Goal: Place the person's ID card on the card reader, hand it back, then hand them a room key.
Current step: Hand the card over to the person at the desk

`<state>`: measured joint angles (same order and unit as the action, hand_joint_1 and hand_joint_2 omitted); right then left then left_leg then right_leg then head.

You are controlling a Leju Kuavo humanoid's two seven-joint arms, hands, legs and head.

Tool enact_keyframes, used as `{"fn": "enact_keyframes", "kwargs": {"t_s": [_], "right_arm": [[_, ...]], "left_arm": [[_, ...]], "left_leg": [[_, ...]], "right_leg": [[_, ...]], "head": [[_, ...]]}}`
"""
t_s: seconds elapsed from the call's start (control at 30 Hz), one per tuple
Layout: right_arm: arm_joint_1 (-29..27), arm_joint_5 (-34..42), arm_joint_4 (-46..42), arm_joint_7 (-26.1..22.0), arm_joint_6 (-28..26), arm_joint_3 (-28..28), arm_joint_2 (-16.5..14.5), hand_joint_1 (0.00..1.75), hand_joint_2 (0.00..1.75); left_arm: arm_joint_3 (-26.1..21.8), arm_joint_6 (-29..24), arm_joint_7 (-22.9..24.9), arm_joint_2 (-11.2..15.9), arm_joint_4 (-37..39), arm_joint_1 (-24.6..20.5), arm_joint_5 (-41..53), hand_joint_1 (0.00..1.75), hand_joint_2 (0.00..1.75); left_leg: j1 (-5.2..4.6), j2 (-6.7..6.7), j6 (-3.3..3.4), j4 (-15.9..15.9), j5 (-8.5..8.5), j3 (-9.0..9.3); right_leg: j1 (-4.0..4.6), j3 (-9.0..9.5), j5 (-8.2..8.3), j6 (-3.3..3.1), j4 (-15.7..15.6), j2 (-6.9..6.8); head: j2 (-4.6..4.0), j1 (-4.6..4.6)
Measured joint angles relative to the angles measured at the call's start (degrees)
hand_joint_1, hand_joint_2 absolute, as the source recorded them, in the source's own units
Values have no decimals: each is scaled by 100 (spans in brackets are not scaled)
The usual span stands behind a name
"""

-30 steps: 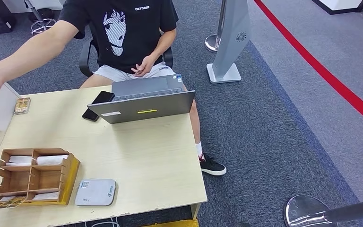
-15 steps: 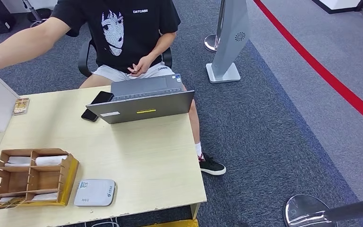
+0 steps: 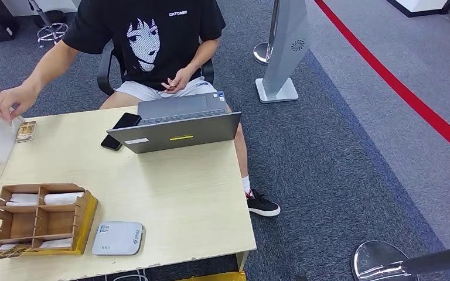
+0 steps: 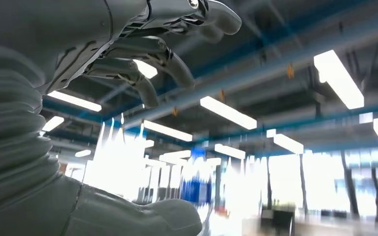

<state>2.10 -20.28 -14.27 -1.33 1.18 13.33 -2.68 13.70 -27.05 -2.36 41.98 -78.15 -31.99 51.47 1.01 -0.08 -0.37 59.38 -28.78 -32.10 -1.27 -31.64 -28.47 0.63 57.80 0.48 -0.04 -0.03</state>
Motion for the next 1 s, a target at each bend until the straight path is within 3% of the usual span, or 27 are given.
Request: {"fn": "enact_keyframes", "kwargs": {"t_s": [0.1,0.2,0.37,0.6,0.8,1.0], "right_arm": [[-41,82,9,-37,-62,0,-9,0,175],[-96,162,33,-92,-110,2,-26,0,175],[-213,315,85,-187,-228,20,-62,0,175],[-373,487,113,-207,-344,149,-106,0,175],[-497,589,59,-141,-375,278,-142,0,175],[-788,588,-405,323,-268,404,-236,0,175]], "left_arm": [[-219,-828,-195,-197,-484,502,37,0,175],[-527,-1195,-428,-475,-1138,1095,-146,0,175],[-1212,-1271,-1198,-1132,-2313,2183,-1029,0,175],[-2431,-1275,-2222,-2421,-3618,3672,-1257,0,175],[-3073,-1255,-2245,-3333,-4090,4663,-1843,0,175],[-3225,-854,-1956,-4063,-4034,5314,-2008,0,175]], "left_leg": [[-2,1,0,0,-5,0],[-3,4,2,0,-11,0],[-6,13,6,-2,-20,-1],[-7,13,7,-3,-27,-5],[-7,9,12,-4,-33,-1],[-7,-3,13,-4,-35,-2]], "right_leg": [[-2,-1,-1,0,-1,2],[-2,-1,-2,2,-3,4],[-4,-1,-6,6,-5,10],[-5,-1,-12,11,-7,11],[-6,2,-17,13,-8,3],[-6,8,-23,21,-10,-10]], "head": [[0,2],[0,7],[0,4],[0,-1],[0,-4],[0,-8]]}}
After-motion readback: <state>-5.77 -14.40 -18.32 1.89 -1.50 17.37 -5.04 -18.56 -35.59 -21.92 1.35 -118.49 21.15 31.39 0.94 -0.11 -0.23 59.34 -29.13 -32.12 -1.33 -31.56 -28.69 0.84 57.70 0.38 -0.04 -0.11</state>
